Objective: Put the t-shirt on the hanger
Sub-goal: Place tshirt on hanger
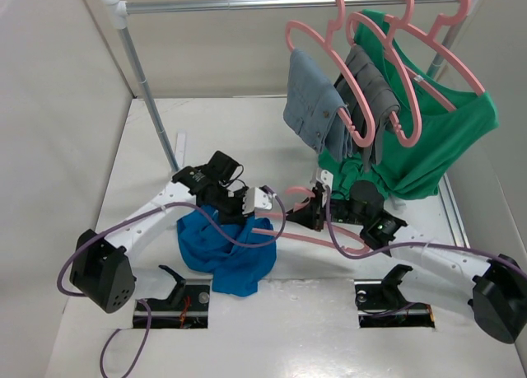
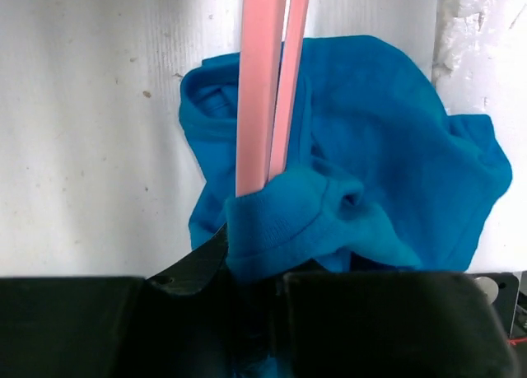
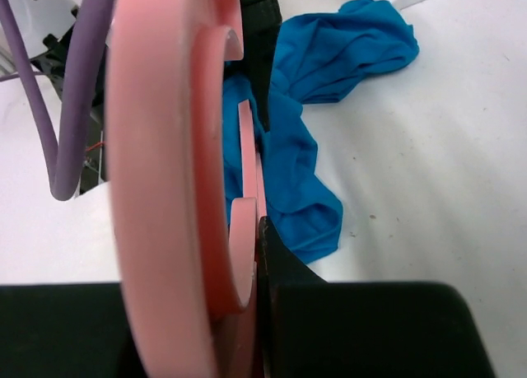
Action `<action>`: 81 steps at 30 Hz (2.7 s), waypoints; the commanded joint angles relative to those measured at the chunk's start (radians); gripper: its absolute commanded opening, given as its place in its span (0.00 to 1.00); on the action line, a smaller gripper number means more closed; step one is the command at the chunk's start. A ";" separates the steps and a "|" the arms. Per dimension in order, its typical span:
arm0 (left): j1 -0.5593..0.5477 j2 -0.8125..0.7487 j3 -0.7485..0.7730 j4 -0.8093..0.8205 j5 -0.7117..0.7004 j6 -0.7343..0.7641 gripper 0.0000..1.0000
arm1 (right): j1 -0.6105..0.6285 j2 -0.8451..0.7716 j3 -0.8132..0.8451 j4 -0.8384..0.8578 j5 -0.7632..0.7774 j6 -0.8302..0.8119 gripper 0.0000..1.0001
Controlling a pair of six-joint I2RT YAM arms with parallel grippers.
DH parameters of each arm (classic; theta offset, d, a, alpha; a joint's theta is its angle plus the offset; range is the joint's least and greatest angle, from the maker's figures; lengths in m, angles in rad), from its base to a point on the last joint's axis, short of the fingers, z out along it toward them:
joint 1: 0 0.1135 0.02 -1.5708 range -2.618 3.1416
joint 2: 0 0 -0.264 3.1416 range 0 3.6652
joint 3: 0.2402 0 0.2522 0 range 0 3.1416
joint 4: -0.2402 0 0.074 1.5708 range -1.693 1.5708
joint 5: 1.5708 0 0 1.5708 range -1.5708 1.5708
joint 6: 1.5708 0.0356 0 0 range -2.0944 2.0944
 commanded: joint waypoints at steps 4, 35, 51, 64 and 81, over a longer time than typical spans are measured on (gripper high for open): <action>0.000 0.002 0.147 -0.009 0.230 0.072 0.00 | 0.002 0.008 0.081 0.049 0.006 -0.005 0.00; -0.088 0.012 0.353 -0.159 0.393 0.231 0.00 | 0.073 0.123 0.285 0.067 0.062 -0.051 0.00; -0.088 -0.159 0.152 -0.336 0.149 0.603 0.00 | 0.073 -0.018 0.199 -0.147 0.087 -0.064 0.72; -0.097 -0.214 0.097 -0.316 0.126 0.650 0.00 | 0.063 0.282 0.260 -0.218 0.193 -0.044 0.63; -0.097 -0.265 0.097 -0.223 0.135 0.447 0.00 | 0.157 0.710 0.515 -0.349 0.230 -0.130 0.19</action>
